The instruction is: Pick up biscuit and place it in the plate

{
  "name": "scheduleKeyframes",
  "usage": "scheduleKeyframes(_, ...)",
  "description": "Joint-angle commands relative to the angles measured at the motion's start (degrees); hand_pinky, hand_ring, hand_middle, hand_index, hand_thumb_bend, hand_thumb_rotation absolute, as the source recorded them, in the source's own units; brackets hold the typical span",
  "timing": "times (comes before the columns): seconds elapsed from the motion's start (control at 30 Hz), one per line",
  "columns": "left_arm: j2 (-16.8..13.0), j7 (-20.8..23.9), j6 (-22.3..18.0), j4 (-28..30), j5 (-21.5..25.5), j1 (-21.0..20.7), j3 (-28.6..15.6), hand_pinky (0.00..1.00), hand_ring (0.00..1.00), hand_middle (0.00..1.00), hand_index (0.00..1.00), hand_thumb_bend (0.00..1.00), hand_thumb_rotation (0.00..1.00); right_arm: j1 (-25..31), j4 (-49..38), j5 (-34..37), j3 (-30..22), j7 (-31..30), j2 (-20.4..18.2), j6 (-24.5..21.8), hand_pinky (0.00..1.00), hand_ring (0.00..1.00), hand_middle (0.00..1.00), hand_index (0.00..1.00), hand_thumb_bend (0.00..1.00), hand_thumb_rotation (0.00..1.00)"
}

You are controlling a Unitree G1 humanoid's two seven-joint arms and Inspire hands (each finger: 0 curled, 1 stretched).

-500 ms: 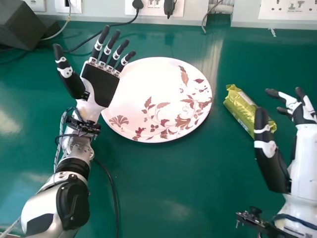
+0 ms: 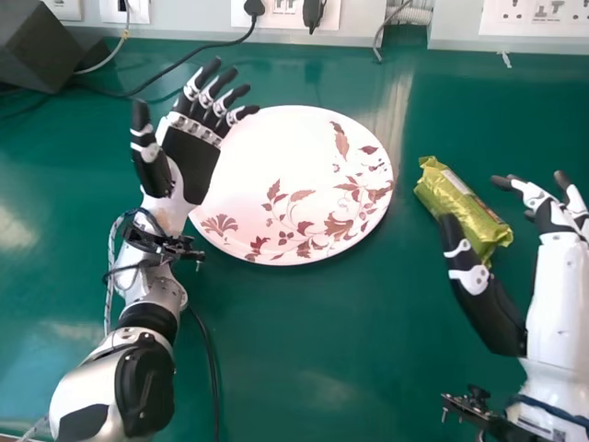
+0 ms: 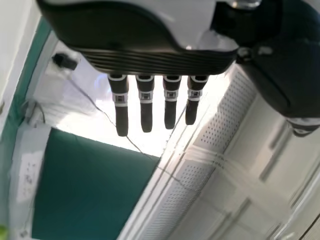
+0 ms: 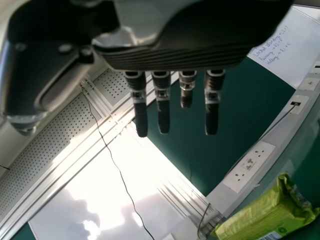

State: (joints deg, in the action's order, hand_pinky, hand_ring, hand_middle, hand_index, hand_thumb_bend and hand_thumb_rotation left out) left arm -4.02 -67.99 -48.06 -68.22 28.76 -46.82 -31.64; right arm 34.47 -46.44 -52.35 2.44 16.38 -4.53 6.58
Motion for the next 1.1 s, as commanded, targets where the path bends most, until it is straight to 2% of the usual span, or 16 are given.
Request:
scheduleKeyframes(0.0, 0.0, 1.1, -2.5, -1.5, -1.0, 1.9, 0.7, 0.77, 0.88, 0.93, 0.92, 0.97, 0.51, 1.3, -0.9, -0.2, 0.3, 0.4, -1.3, -0.8, 0.69, 0.82, 0.85, 0.79, 0.99, 0.31)
scheduleKeyframes(0.23, -0.9, 4.4, -9.1, -2.3, -4.6, 2.4, 2.6, 0.75, 0.88, 0.93, 0.93, 0.97, 0.52, 1.0, -0.9, -0.5, 0.6, 0.2, -0.8, -1.7, 0.69, 0.83, 0.86, 0.81, 0.98, 0.34)
scheduleKeyframes(0.37, -1.7, 4.9, -11.2, -2.7, -6.1, 2.8, 3.7, 0.76, 0.89, 0.93, 0.93, 0.99, 0.53, 1.0, -1.0, -0.4, 0.8, 0.0, -0.5, -2.0, 0.73, 0.85, 0.88, 0.83, 0.96, 0.33)
scheduleKeyframes(0.53, -2.8, 6.1, -14.2, -2.8, -8.9, 3.5, 6.1, 0.76, 0.89, 0.94, 0.95, 1.0, 0.54, 1.5, -1.1, -0.5, 0.9, -0.4, -0.4, -2.2, 0.82, 0.92, 0.93, 0.87, 0.98, 0.4)
scheduleKeyframes(0.6, -3.6, 7.2, -15.7, -2.9, -11.0, 3.8, 7.6, 0.77, 0.89, 0.94, 0.95, 1.0, 0.55, 1.8, -1.3, -0.4, 1.1, -0.5, -0.6, -2.4, 0.86, 0.95, 0.95, 0.89, 0.99, 0.43)
scheduleKeyframes(0.73, -6.1, 13.0, -20.0, -3.4, -18.3, 3.9, 11.9, 0.78, 0.9, 0.95, 0.95, 1.0, 0.53, 2.0, -1.1, 0.2, 1.2, -0.3, -0.5, -2.2, 0.94, 1.0, 1.0, 0.94, 1.0, 0.49)
scheduleKeyframes(0.9, -7.4, 16.9, -20.7, -3.8, -22.3, 3.7, 15.1, 0.78, 0.9, 0.94, 0.95, 1.0, 0.54, 2.5, -1.2, 0.0, 1.5, 0.1, -0.7, -2.1, 1.0, 1.0, 1.0, 0.95, 1.0, 0.48)
scheduleKeyframes(1.07, -8.3, 20.5, -20.2, -3.9, -24.3, 3.7, 17.1, 0.79, 0.91, 0.95, 0.95, 1.0, 0.54, 2.9, -1.4, 0.3, 1.8, 0.0, -0.7, -2.1, 1.0, 1.0, 1.0, 0.95, 1.0, 0.52)
